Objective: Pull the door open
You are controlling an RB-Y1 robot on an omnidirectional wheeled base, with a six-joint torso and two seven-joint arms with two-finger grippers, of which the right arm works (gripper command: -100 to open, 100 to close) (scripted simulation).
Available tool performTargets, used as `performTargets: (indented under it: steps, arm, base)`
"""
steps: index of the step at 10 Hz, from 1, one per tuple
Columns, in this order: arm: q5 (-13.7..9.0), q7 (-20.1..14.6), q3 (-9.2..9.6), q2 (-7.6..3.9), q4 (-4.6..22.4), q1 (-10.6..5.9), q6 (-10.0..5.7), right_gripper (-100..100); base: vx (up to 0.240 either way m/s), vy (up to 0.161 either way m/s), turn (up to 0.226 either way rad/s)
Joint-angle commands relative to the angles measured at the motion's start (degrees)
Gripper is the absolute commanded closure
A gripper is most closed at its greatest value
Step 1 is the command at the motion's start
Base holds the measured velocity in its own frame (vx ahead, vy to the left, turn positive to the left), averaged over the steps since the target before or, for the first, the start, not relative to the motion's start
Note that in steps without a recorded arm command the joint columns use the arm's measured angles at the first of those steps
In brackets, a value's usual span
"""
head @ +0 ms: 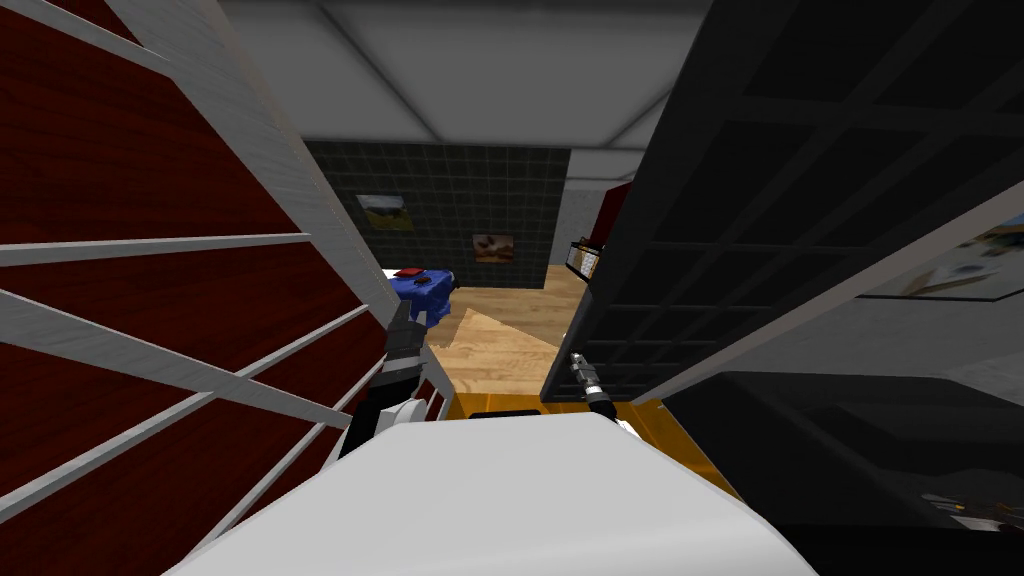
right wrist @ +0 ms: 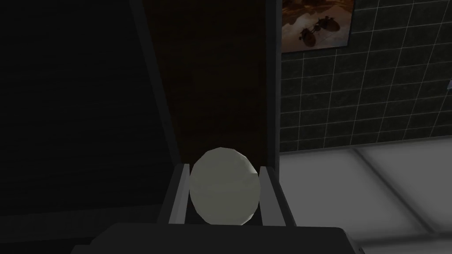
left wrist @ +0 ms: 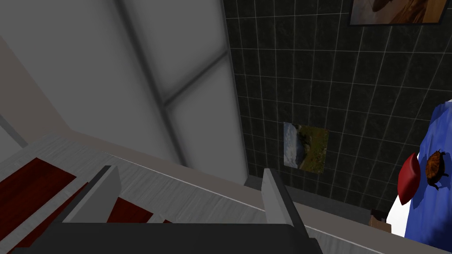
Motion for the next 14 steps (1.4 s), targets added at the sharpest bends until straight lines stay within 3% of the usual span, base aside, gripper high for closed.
performTargets:
  steps: [1, 14]
  arm:
    - [-0.79, -2.1, 0.52, 0.04, -0.13, -0.04, 0.03, 100]
    - [-8.67, -20.64, 4.57, -0.88, 0.57, -0.94, 0.53, 100]
  base:
    - [-0.037, -0.015, 0.042]
    - [-0.044, -0.019, 0.054]
